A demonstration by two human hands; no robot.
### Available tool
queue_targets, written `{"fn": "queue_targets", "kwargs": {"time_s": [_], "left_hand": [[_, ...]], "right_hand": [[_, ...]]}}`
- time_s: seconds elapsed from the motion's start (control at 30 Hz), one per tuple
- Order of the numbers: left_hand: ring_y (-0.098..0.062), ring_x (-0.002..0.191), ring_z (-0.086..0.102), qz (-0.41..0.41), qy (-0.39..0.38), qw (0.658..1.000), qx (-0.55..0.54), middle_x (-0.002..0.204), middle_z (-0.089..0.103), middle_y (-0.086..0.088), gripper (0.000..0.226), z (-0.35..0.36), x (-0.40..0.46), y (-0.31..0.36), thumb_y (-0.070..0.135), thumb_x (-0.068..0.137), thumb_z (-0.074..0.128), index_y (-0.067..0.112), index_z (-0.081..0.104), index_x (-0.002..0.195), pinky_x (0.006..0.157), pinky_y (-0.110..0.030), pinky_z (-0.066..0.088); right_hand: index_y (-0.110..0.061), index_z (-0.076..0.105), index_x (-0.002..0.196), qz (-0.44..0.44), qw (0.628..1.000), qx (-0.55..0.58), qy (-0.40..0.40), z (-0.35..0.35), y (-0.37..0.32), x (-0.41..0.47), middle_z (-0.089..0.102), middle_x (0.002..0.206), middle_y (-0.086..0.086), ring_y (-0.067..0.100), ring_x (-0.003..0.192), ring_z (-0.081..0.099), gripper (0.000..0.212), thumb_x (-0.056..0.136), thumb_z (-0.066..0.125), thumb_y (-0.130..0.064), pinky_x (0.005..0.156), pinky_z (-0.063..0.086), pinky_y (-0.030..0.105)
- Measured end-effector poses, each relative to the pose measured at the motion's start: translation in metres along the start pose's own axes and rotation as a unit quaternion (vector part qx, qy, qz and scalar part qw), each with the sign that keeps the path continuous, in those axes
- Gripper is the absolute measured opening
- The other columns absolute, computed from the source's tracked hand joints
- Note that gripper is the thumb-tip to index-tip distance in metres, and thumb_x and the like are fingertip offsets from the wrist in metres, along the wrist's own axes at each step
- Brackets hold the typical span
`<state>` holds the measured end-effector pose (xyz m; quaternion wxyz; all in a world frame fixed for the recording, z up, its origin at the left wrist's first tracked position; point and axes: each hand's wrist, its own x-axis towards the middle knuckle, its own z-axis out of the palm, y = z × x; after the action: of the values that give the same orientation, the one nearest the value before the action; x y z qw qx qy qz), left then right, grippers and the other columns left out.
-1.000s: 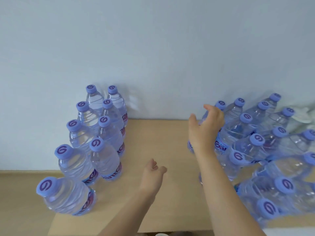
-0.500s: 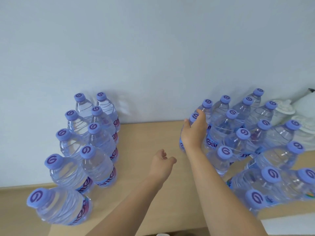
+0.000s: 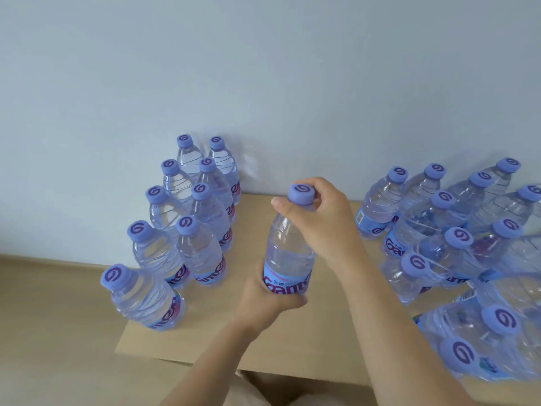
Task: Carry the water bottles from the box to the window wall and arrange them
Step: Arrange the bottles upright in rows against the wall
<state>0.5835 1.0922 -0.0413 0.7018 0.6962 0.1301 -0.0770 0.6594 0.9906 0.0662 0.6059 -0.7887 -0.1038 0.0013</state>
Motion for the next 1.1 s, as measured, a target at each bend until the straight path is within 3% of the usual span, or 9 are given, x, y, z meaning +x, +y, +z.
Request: {"fn": "queue_targets", "kwargs": {"time_s": [0.1, 0.17, 0.23, 0.33, 0.53, 0.73, 0.9, 1.0, 1.1], "left_hand": [[-0.019, 0.058, 0.052, -0.018, -0.199, 0.98, 0.004, 0.071, 0.06, -0.014, 0.027, -0.029, -0.031, 0.003, 0.017, 0.056, 0.071, 0.005, 0.063, 0.078, 0.053, -0.023, 0.041], [-0.021, 0.058, 0.049, -0.019, -0.224, 0.974, -0.012, 0.074, 0.057, -0.017, 0.027, -0.04, -0.044, 0.003, 0.015, 0.06, 0.069, 0.002, 0.061, 0.082, 0.053, -0.024, 0.039], [-0.022, 0.059, 0.046, -0.012, -0.177, 0.983, -0.037, 0.074, 0.056, -0.015, 0.038, -0.044, -0.05, 0.002, 0.014, 0.062, 0.072, -0.002, 0.056, 0.093, 0.053, -0.025, 0.037], [-0.018, 0.064, 0.057, -0.021, -0.021, 0.999, -0.045, 0.077, 0.063, -0.008, 0.07, -0.048, -0.055, -0.003, 0.021, 0.046, 0.08, 0.004, 0.054, 0.109, 0.054, -0.027, 0.048], [-0.006, 0.068, 0.064, -0.005, 0.137, 0.991, -0.001, 0.086, 0.067, -0.001, 0.067, -0.057, -0.062, -0.021, 0.027, 0.041, 0.084, 0.018, 0.053, 0.1, 0.062, -0.025, 0.055], [0.001, 0.067, 0.063, -0.004, 0.122, 0.992, -0.029, 0.085, 0.064, 0.003, 0.061, -0.081, -0.066, -0.047, 0.016, 0.05, 0.084, 0.023, 0.049, 0.099, 0.058, -0.016, 0.05], [-0.028, 0.098, 0.058, -0.067, 0.119, 0.991, 0.008, 0.106, 0.058, -0.014, 0.058, -0.098, -0.068, -0.066, 0.029, 0.049, 0.071, 0.019, 0.051, 0.103, 0.084, -0.045, 0.053], [-0.019, 0.102, 0.051, -0.106, 0.111, 0.988, 0.021, 0.109, 0.056, -0.006, 0.048, -0.108, -0.073, -0.084, 0.015, 0.067, 0.068, 0.02, 0.052, 0.112, 0.085, -0.036, 0.048], [-0.015, 0.084, 0.047, -0.119, 0.105, 0.987, 0.022, 0.1, 0.053, -0.009, 0.033, -0.115, -0.074, -0.092, 0.004, 0.079, 0.06, 0.012, 0.056, 0.111, 0.069, -0.022, 0.04]], "right_hand": [[-0.025, 0.062, 0.078, 0.064, 0.974, 0.044, -0.213, -0.001, -0.005, -0.001, 0.063, 0.067, -0.017, 0.0, 0.064, 0.059, 0.011, 0.08, 0.071, -0.03, 0.06, 0.045, 0.014], [-0.017, 0.064, 0.069, 0.057, 0.967, 0.036, -0.247, 0.011, -0.001, -0.009, 0.065, 0.066, -0.005, 0.003, 0.062, 0.06, 0.022, 0.084, 0.065, -0.033, 0.056, 0.045, 0.016], [-0.007, 0.062, 0.068, 0.031, 0.984, 0.003, -0.176, 0.028, 0.003, -0.018, 0.063, 0.064, 0.01, 0.009, 0.06, 0.055, 0.037, 0.078, 0.06, -0.042, 0.056, 0.042, 0.021], [-0.004, 0.061, 0.068, 0.036, 0.995, 0.03, -0.087, 0.046, 0.007, -0.022, 0.059, 0.06, 0.008, 0.012, 0.057, 0.054, 0.039, 0.071, 0.055, -0.042, 0.056, 0.041, 0.023], [-0.019, 0.066, 0.077, 0.088, 0.976, -0.086, -0.179, 0.064, 0.001, -0.016, 0.068, 0.071, -0.006, 0.01, 0.068, 0.063, 0.031, 0.079, 0.06, -0.05, 0.062, 0.045, 0.025], [-0.029, 0.068, 0.076, 0.09, 0.975, -0.137, -0.149, 0.089, 0.003, -0.045, 0.069, 0.073, -0.01, 0.005, 0.067, 0.064, 0.027, 0.068, 0.071, -0.055, 0.061, 0.048, 0.025], [-0.014, 0.067, 0.088, 0.135, 0.975, -0.121, -0.126, 0.123, 0.012, -0.065, 0.072, 0.088, 0.002, 0.018, 0.085, 0.068, 0.044, 0.059, 0.083, -0.042, 0.08, 0.054, 0.043], [-0.021, 0.066, 0.087, 0.11, 0.981, -0.122, -0.1, 0.139, 0.018, -0.072, 0.071, 0.087, -0.004, 0.015, 0.084, 0.067, 0.036, 0.06, 0.085, -0.036, 0.079, 0.054, 0.039], [-0.028, 0.064, 0.088, 0.09, 0.985, -0.119, -0.083, 0.152, 0.024, -0.079, 0.07, 0.088, -0.011, 0.007, 0.084, 0.064, 0.035, 0.061, 0.085, -0.033, 0.075, 0.052, 0.024]]}}
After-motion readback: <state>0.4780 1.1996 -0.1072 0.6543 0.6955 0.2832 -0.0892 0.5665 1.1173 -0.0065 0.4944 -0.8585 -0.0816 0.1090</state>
